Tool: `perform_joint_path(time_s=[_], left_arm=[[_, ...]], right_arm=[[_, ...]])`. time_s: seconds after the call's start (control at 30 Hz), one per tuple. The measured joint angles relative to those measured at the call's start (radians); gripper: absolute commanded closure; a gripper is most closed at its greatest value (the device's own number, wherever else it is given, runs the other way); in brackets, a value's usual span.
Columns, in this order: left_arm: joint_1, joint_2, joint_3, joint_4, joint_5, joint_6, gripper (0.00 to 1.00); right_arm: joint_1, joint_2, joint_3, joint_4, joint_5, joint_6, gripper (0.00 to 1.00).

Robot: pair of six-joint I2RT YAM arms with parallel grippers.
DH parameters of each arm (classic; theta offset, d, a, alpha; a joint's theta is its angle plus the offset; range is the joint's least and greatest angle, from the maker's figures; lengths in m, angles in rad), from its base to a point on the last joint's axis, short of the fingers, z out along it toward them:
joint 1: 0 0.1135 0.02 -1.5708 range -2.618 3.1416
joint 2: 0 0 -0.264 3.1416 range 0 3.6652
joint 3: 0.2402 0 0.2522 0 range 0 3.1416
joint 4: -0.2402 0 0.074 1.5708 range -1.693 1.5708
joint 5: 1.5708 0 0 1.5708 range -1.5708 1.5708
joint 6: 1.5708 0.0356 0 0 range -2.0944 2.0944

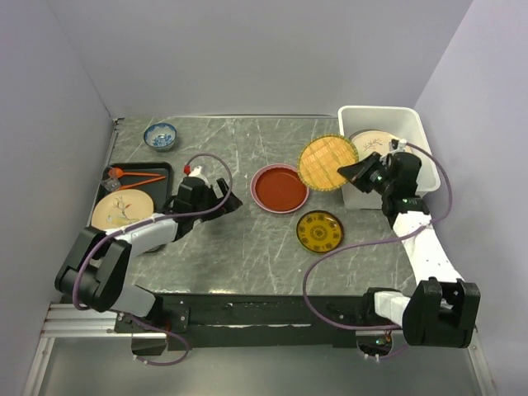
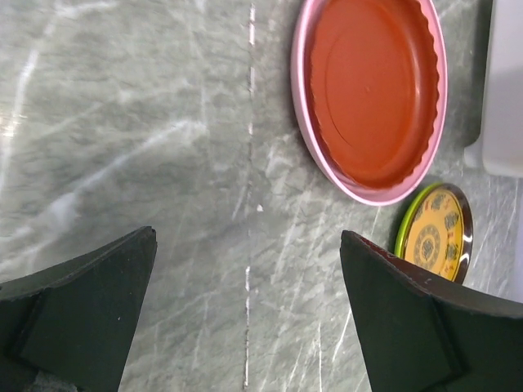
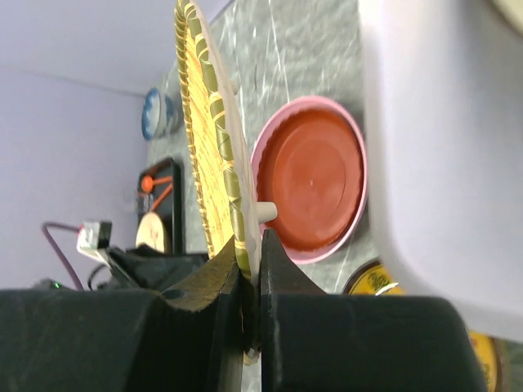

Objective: Place the plates into the plastic bin on the countertop
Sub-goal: Place the plate in the plastic bin.

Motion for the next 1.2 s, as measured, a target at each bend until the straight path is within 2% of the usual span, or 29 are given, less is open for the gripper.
perform_joint_path(time_s=[0.4,0.6,1.2], left_arm=[[-0.118,0.146,0.080,0.011,0.005,0.000,0.01],[-0.145,0.152,0.078,0.015,0.007,0.005,0.01],[-0.149,-0.099,-0.003,-0.039,-0.015,0.058,0.01]], right_arm=[[-0.150,0.056,0.102,0.008,-0.066,0.035,1.00],[-0.184,0.086,0.115,0.050,-0.074,0.073,1.00],[-0.348,0.143,0.052,0.208,-0.080,0.201,1.00]])
